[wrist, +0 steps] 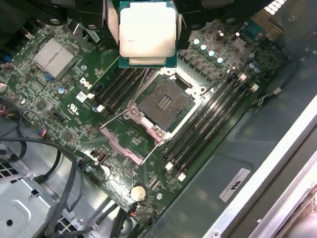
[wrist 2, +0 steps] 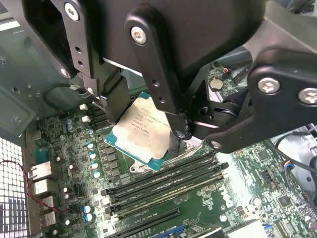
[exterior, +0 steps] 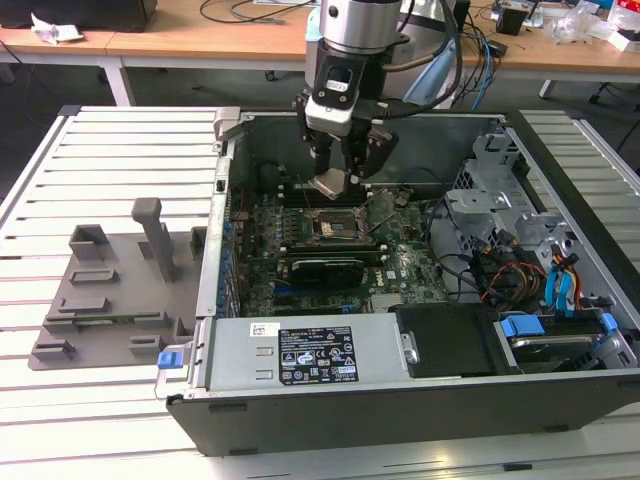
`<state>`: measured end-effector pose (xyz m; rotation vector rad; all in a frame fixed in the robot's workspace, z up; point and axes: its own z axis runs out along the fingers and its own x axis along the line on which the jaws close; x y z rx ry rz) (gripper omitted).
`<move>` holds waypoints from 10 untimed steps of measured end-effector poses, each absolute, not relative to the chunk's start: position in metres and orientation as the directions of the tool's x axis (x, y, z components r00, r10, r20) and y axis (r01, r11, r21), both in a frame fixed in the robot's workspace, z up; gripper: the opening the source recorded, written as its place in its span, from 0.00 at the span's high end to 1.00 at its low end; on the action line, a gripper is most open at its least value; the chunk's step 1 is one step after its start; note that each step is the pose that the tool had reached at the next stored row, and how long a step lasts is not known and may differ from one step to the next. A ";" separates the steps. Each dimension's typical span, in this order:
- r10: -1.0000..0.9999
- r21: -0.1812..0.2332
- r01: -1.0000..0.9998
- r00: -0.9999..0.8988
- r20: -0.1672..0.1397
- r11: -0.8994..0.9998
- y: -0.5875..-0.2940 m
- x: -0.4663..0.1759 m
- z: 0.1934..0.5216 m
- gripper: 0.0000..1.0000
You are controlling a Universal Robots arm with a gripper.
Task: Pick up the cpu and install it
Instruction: 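Place the cpu into insertion slot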
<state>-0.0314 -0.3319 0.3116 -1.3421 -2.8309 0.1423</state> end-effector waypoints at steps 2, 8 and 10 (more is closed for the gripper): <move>0.799 -0.085 0.798 -0.601 -0.035 0.596 -0.332 -0.031 0.311 0.45; 0.848 -0.086 0.847 -0.528 -0.036 0.524 -0.332 -0.031 0.311 0.45; 0.866 -0.086 0.865 -0.499 -0.037 0.495 -0.332 -0.031 0.311 0.45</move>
